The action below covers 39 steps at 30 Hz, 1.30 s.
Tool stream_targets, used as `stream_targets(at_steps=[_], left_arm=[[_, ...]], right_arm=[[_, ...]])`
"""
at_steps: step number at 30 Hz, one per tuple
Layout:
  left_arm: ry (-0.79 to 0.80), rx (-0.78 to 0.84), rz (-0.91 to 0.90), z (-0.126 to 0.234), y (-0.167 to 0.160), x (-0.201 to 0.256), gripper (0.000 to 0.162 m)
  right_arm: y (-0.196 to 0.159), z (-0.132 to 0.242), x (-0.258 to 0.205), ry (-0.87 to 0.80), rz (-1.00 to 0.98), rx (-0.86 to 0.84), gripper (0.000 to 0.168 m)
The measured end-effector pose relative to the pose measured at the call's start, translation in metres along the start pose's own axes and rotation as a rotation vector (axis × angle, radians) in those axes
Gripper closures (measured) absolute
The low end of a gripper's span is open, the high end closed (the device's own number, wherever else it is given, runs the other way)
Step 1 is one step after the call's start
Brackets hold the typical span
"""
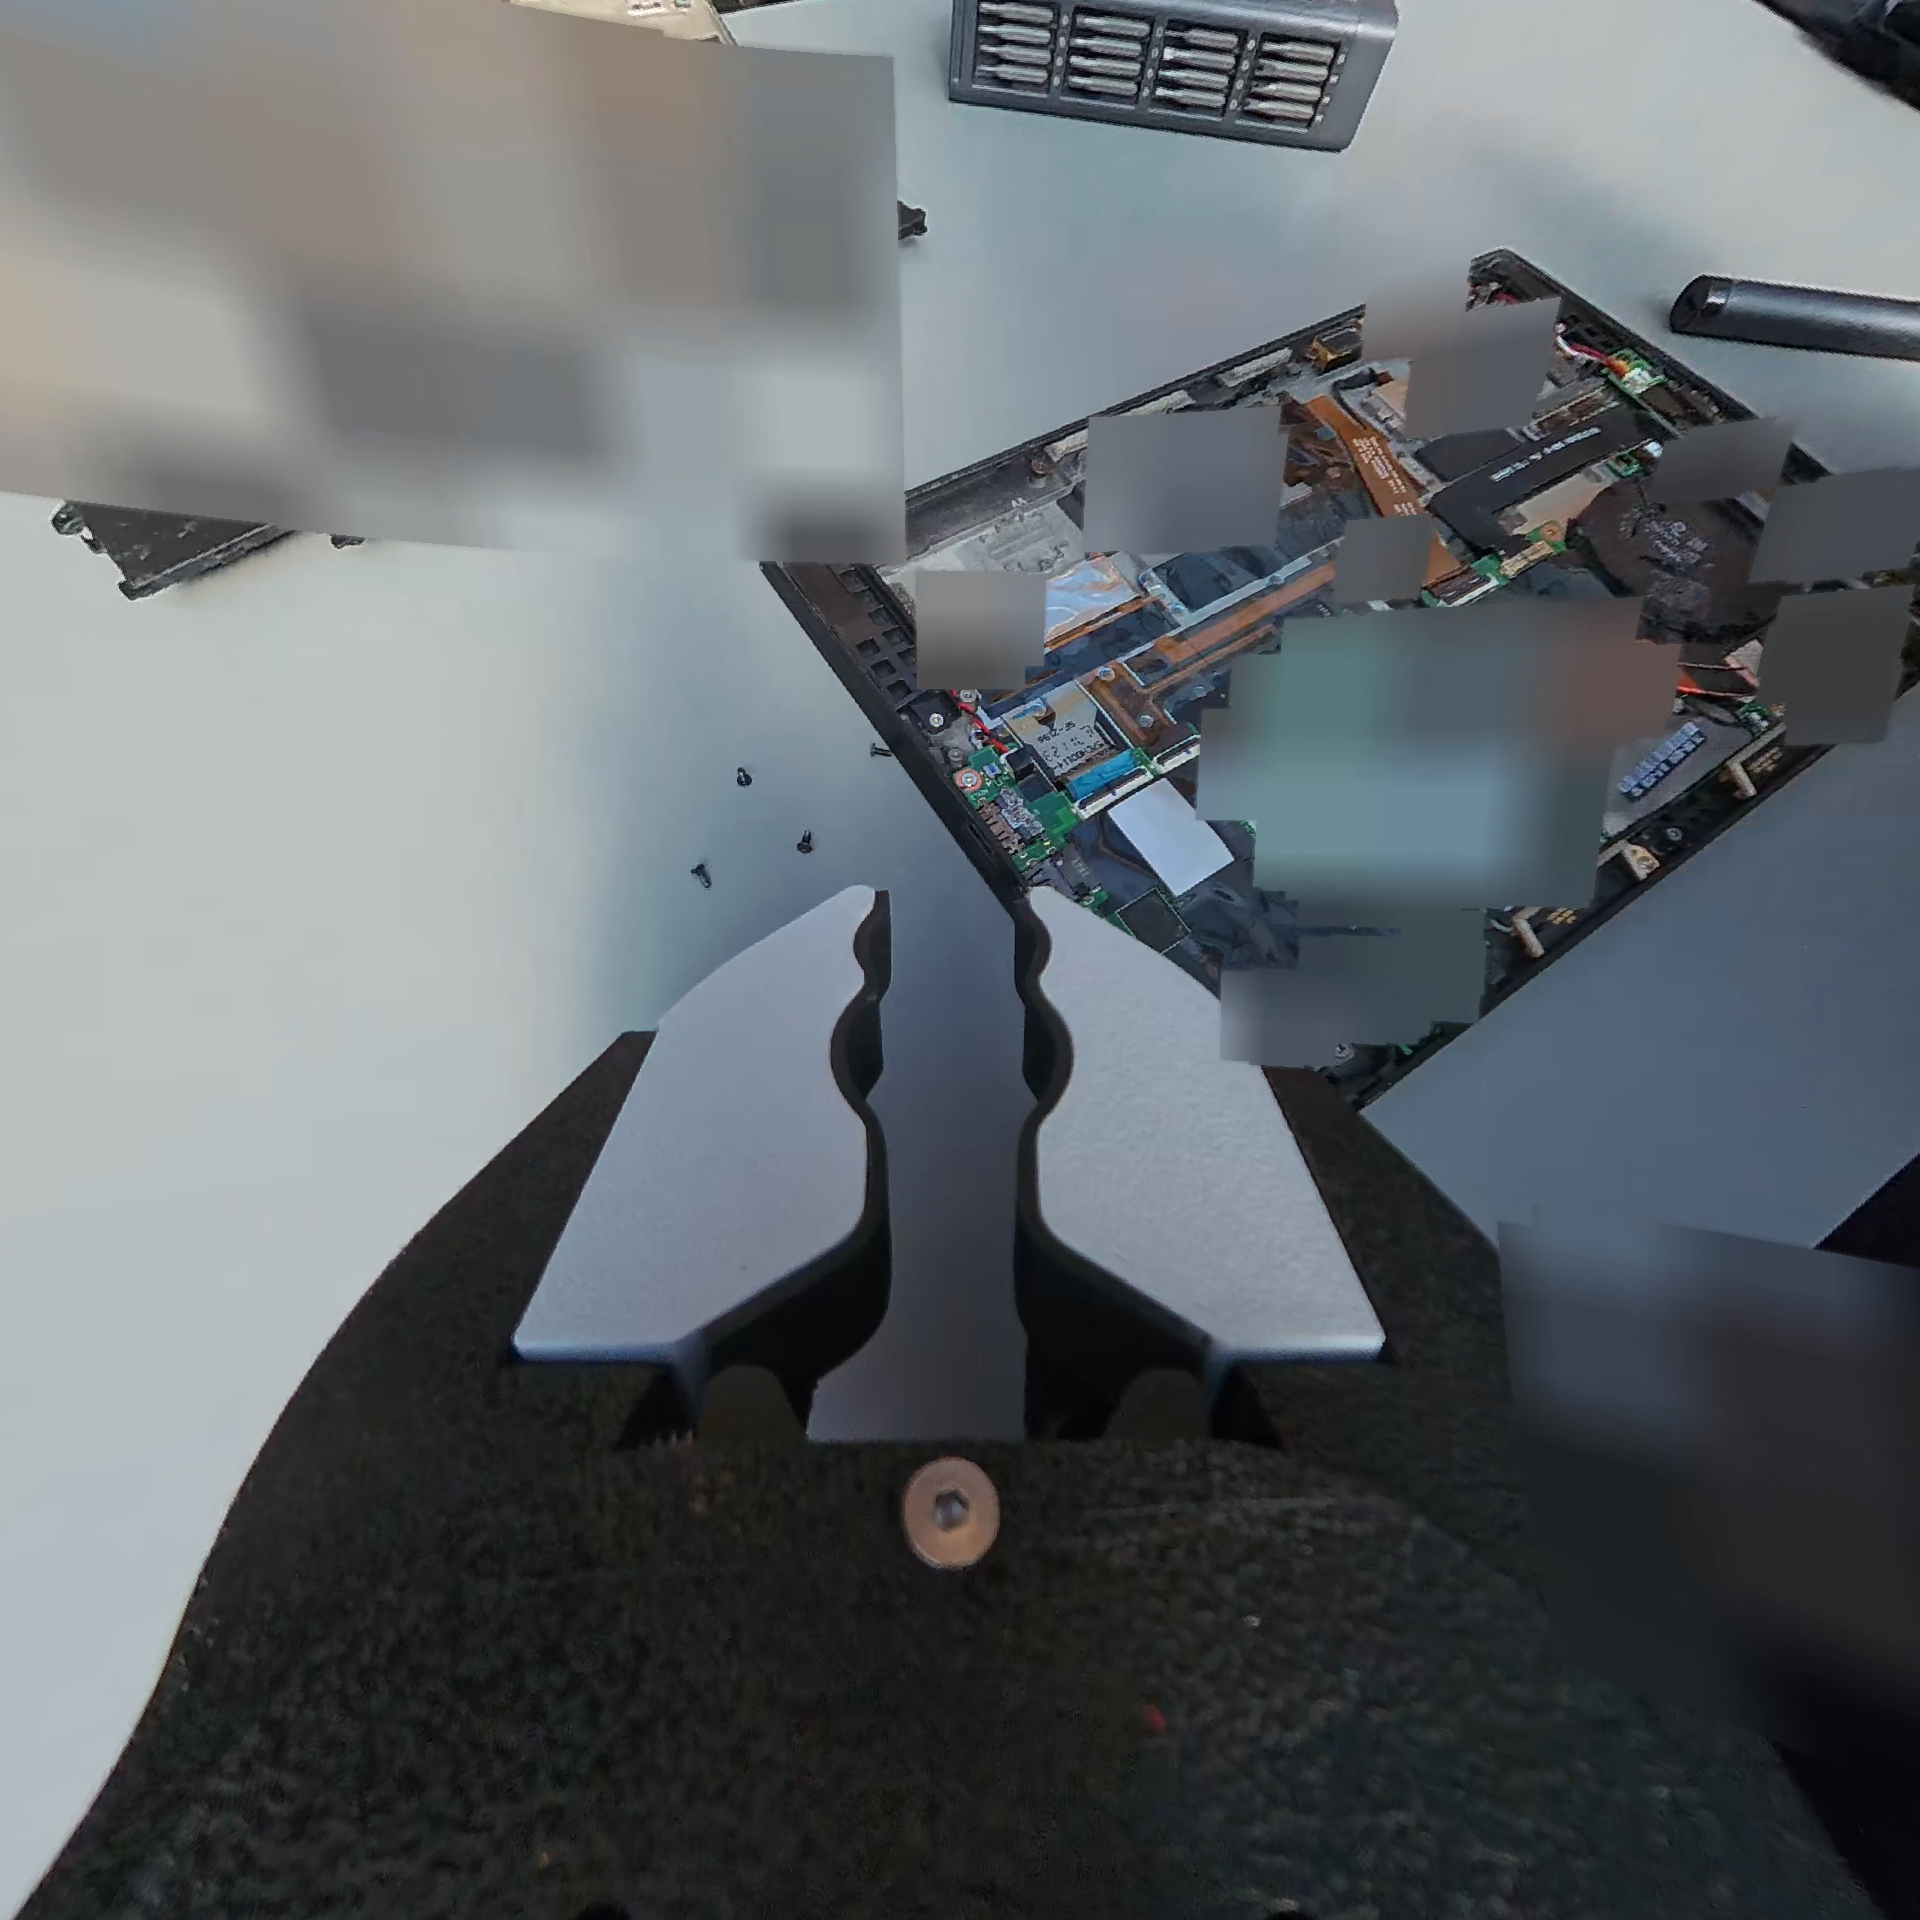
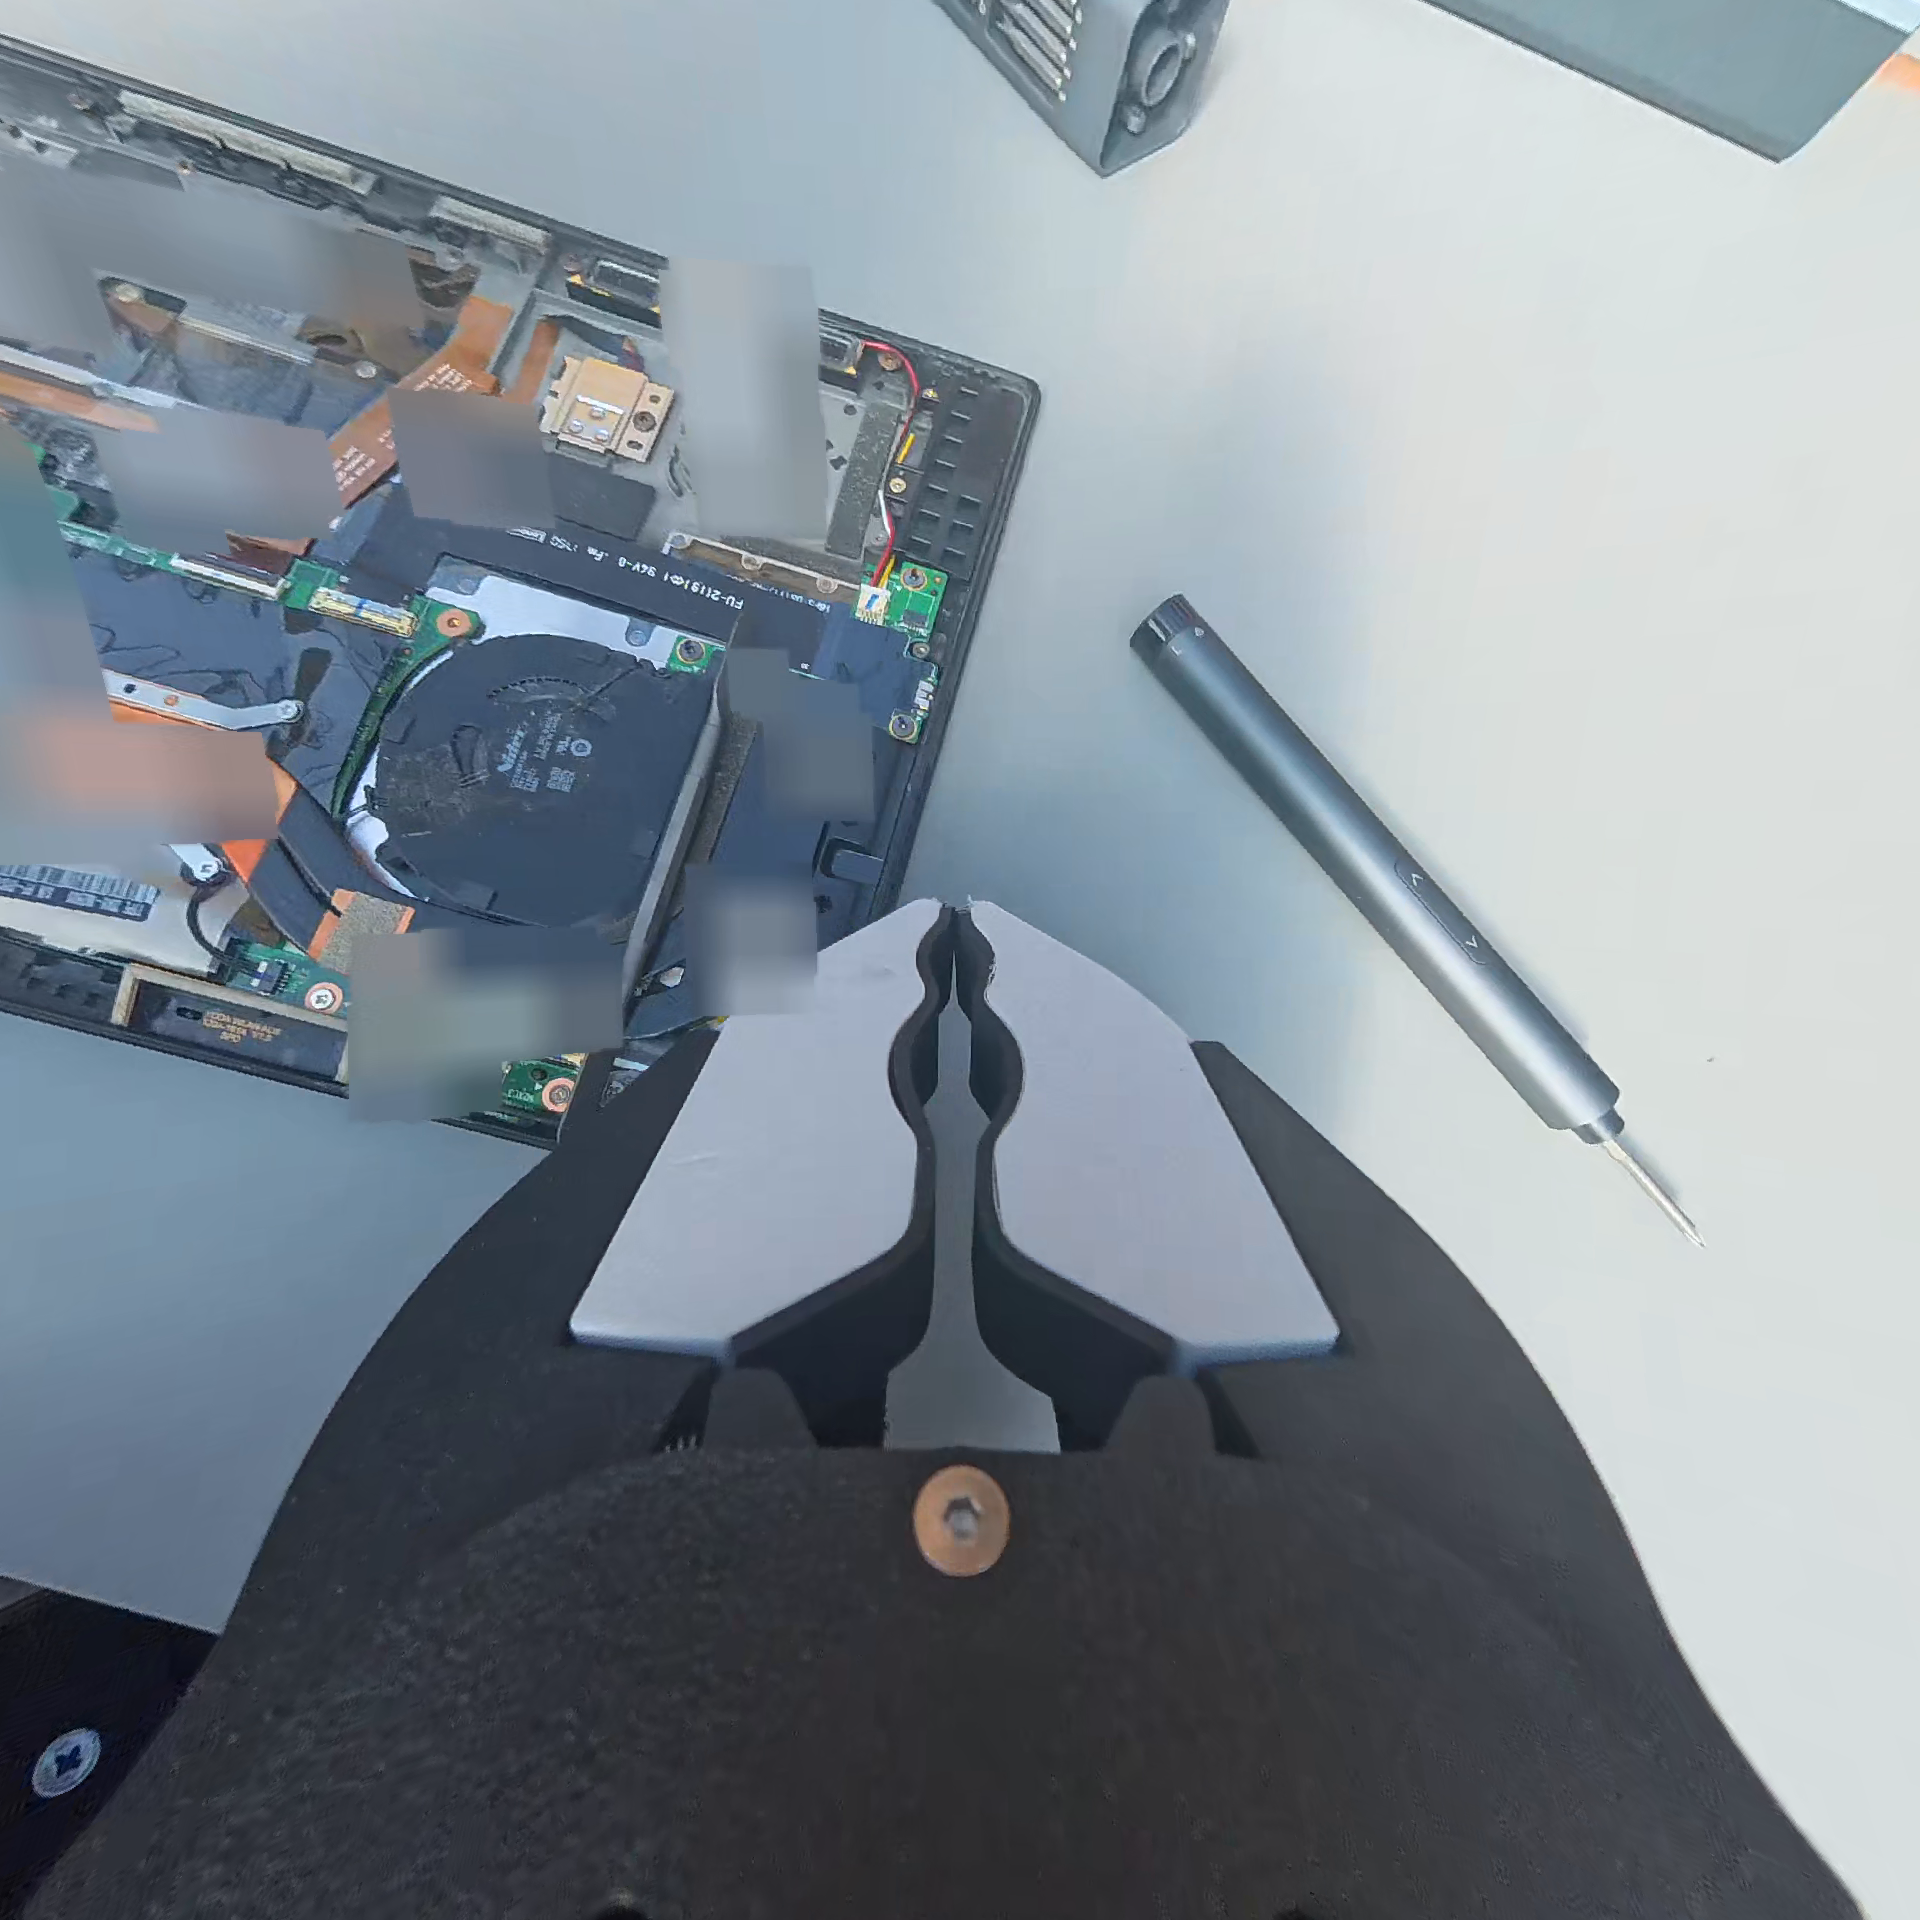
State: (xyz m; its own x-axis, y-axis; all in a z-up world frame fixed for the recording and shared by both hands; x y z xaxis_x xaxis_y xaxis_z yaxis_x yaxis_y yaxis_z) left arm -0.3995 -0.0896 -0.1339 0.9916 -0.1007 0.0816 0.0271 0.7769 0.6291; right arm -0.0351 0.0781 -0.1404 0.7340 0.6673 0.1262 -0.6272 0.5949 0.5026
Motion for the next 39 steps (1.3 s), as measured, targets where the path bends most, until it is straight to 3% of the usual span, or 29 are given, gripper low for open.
stream_targets(at_steps=[2, 7, 10, 14, 17, 25, 30, 39], left_arm=[[0.008, -0.007, -0.010, -0.001, 0.002, 0.004, 0.140], [0.018, -0.014, -0.014, -0.003, 0.005, 0.014, 0.140], [0.018, -0.016, -0.016, -0.005, 0.007, 0.019, 0.140], [0.037, -0.023, -0.027, -0.004, 0.006, 0.019, 0.140], [0.026, -0.021, -0.012, -0.004, 0.005, 0.016, 0.141], [0.007, -0.029, -0.018, -0.007, 0.005, 0.012, 0.142], [-0.001, -0.032, -0.020, -0.008, 0.005, 0.013, 0.145], [0.006, -0.034, -0.008, -0.010, 0.007, 0.017, 0.150]], right_arm=[[-0.003, 0.001, -0.001, 0.023, -0.019, 0.017, 0.168], [0.004, -0.001, -0.030, 0.092, -0.019, 0.054, 0.140], [0.008, -0.013, -0.044, 0.069, 0.018, 0.022, 0.139], [0.008, -0.021, -0.052, 0.034, 0.045, -0.008, 0.148], [0.009, -0.022, -0.056, 0.050, 0.037, 0.001, 0.163], [0.009, -0.017, -0.047, 0.072, 0.035, 0.011, 0.165], [0.002, -0.005, -0.010, -0.010, 0.010, 0.010, 0.165], [-0.023, -0.023, 0.024, -0.099, -0.010, -0.067, 0.163]])
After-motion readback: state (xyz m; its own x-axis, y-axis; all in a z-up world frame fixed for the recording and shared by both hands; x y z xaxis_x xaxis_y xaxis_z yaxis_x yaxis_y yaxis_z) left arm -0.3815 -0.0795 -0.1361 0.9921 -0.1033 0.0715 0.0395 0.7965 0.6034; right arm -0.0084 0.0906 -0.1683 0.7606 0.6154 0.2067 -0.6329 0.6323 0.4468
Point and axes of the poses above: each gripper's, where its closed fingertips meet, z back along the fingers, y out of its top, x = y × z across the jaws, the point moved 7 cm from there along z, back along the fingers, and after that the axes turned 15 degrees about -x, right-handed, at the moved point
